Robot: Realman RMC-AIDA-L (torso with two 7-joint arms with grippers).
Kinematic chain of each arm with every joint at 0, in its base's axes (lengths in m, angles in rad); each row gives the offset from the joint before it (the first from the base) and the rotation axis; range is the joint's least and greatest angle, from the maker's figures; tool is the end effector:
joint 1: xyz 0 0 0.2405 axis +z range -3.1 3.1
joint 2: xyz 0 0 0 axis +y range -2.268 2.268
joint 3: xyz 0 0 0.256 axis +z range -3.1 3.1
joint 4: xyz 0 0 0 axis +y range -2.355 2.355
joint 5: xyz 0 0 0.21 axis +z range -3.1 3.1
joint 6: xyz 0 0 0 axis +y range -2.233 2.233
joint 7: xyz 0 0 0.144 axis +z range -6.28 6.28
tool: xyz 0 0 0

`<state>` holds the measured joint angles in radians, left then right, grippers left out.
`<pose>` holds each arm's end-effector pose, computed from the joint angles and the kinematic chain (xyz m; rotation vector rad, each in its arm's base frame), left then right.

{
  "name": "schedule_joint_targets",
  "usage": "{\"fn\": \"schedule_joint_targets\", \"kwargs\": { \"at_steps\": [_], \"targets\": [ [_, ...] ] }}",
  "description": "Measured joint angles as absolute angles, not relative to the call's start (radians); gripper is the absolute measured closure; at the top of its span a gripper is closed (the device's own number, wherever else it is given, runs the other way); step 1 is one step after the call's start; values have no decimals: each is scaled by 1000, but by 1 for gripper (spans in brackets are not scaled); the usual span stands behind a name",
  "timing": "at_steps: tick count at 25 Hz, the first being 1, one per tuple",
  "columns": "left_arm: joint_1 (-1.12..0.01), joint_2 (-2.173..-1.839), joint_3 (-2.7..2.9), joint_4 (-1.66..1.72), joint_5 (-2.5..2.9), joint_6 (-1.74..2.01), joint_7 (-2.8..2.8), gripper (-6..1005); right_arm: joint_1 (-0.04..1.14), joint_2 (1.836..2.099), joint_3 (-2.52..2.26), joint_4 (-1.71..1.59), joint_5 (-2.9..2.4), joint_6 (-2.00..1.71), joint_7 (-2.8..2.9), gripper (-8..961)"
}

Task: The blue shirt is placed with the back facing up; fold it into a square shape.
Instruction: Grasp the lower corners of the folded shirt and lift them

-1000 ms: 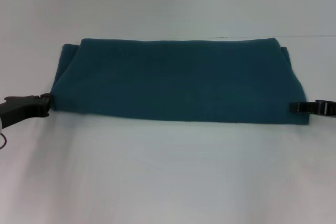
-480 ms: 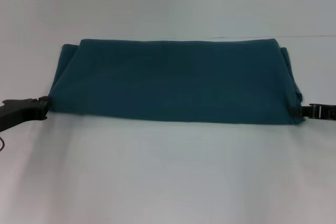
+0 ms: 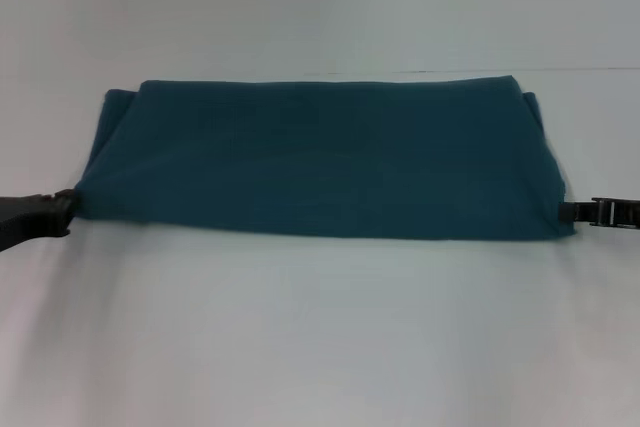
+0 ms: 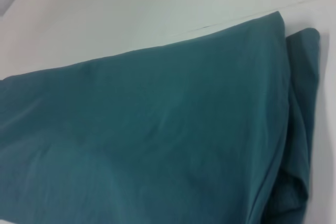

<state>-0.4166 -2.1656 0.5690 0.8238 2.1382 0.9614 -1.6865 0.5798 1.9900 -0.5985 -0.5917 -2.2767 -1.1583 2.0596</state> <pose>-0.3548 0.3498 0.0348 -1.9901 -1.0859 -0.3447 0.3351 0.3713 0.0338 -2.1347 1.4824 0.3684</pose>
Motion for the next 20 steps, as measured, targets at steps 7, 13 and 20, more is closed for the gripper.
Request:
{"fn": "schedule_joint_targets", "kwargs": {
  "at_steps": [7, 13, 20],
  "targets": [
    [-361, -2169, 563, 881, 2135, 1014, -1698, 919, 578, 1992, -593, -592, -2274, -1202, 2034, 944],
    [-351, -2169, 551, 885, 2137, 1023, -1699, 910, 566, 1993, -586, -594, -2273, -1207, 2034, 936],
    [-350, -2167, 540, 886, 2138, 1024, -1696, 901, 541, 1990, -568, -594, -2273, -1211, 2034, 925]
  ]
}}
